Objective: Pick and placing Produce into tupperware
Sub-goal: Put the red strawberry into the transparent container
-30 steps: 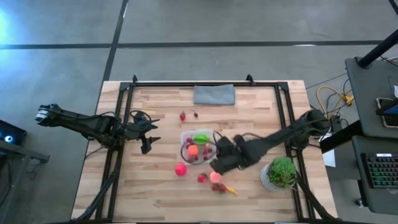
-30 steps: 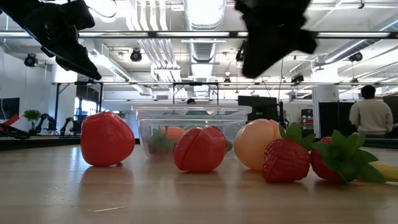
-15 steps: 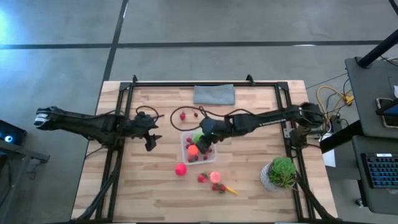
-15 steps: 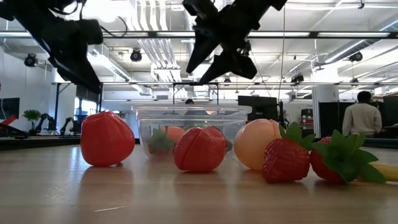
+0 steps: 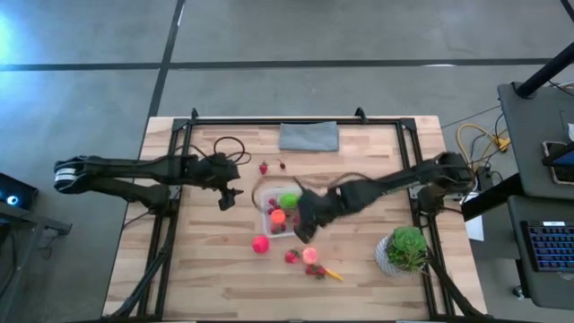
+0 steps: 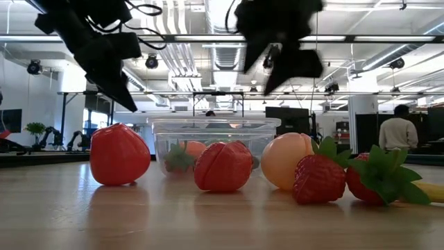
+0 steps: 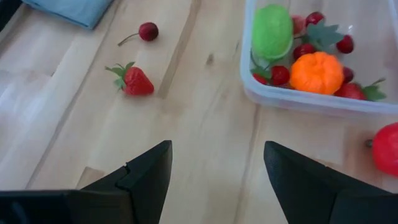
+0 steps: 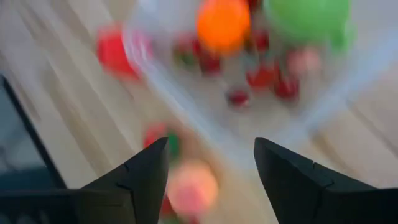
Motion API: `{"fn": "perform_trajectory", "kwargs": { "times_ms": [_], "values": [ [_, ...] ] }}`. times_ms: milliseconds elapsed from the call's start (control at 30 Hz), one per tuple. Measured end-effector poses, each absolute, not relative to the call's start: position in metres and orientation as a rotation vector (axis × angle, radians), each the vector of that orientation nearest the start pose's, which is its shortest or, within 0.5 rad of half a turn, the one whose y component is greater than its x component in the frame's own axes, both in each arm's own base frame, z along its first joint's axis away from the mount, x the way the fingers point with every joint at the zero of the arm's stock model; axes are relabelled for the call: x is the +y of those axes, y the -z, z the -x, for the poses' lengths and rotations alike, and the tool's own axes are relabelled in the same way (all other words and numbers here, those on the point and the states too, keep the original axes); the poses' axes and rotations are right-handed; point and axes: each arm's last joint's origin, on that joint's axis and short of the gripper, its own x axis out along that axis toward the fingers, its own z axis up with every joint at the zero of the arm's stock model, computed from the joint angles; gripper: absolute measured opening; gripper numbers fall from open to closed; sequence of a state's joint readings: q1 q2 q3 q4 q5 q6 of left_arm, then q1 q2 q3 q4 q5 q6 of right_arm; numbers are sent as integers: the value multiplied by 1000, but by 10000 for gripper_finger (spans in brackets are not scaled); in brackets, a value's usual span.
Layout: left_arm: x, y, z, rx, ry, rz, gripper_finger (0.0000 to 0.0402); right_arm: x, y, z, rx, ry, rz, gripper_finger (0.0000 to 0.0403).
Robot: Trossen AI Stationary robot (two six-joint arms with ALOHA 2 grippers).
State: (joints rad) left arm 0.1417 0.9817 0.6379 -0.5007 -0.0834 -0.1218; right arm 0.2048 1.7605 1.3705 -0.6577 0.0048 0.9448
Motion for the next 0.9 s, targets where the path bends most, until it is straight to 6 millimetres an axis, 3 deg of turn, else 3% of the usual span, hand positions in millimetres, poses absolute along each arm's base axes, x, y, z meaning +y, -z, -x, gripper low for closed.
{"fn": "perform_trajectory", "kwargs": {
  "times_ms": [133, 267, 367, 467, 600, 700, 900],
  "values": [
    [30, -221, -192, 853, -240, 91, 240, 109, -237, -339, 1130, 378, -655, 224],
    [35, -217, -202, 840, -222, 38, 240, 135, -234, -324, 1114, 478, -646, 224],
    [45, -215, -211, 847, -230, 42, 240, 151, -230, -317, 1105, 517, -682, 224],
    [67, -212, -221, 867, -298, 175, 240, 164, -225, -313, 1108, 546, -729, 224],
    [105, -209, -232, 891, -475, 486, 240, 175, -223, -307, 1095, 580, -784, 224],
    [127, -207, -241, 883, -578, 612, 240, 178, -222, -303, 1057, 653, -818, 224],
    [135, -200, -262, 902, -575, 623, 240, 176, -221, -284, 955, 966, -923, 224]
  ]
}}
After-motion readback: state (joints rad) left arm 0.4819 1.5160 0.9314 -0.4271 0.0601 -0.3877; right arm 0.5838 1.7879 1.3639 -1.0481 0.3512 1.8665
